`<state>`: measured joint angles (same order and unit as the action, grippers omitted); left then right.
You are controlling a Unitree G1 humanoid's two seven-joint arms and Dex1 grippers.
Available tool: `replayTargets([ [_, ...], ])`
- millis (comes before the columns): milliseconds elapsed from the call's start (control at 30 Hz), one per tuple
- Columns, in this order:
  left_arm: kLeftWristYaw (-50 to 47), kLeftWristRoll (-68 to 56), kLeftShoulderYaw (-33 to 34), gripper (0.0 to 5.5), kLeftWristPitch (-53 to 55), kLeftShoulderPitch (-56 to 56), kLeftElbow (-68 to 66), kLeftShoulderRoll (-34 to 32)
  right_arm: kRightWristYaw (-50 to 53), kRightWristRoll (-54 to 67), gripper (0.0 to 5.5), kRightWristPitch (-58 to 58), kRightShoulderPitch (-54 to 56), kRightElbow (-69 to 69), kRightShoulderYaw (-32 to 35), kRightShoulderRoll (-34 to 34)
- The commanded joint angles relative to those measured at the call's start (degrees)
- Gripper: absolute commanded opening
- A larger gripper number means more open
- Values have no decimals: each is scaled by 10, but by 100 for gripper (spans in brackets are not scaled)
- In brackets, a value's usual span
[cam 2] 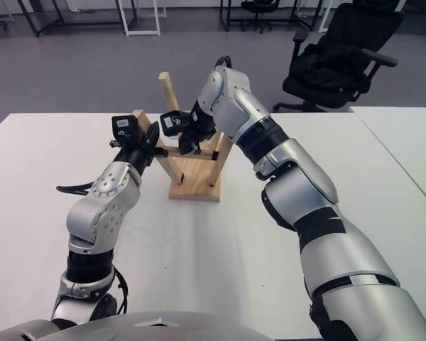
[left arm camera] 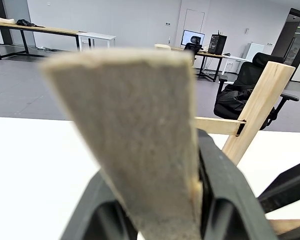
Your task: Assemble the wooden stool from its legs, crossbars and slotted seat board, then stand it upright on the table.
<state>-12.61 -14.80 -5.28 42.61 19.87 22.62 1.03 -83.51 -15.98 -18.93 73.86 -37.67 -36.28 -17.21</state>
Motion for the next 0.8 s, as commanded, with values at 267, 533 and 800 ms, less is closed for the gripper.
replayTargets([
  [267, 25, 57, -74, 113, 61, -15, -53, -28, 7, -21, 60, 17, -46, -80, -26, 41],
  [533, 28, 58, -55, 174, 47, 8, -79, -20, 58, -6, 113, 30, -26, -112, 21, 66],
  [800, 39, 78, -46, 304, 43, 10, -76, -6, 62, 1, 260, 72, 39, -120, 62, 51],
])
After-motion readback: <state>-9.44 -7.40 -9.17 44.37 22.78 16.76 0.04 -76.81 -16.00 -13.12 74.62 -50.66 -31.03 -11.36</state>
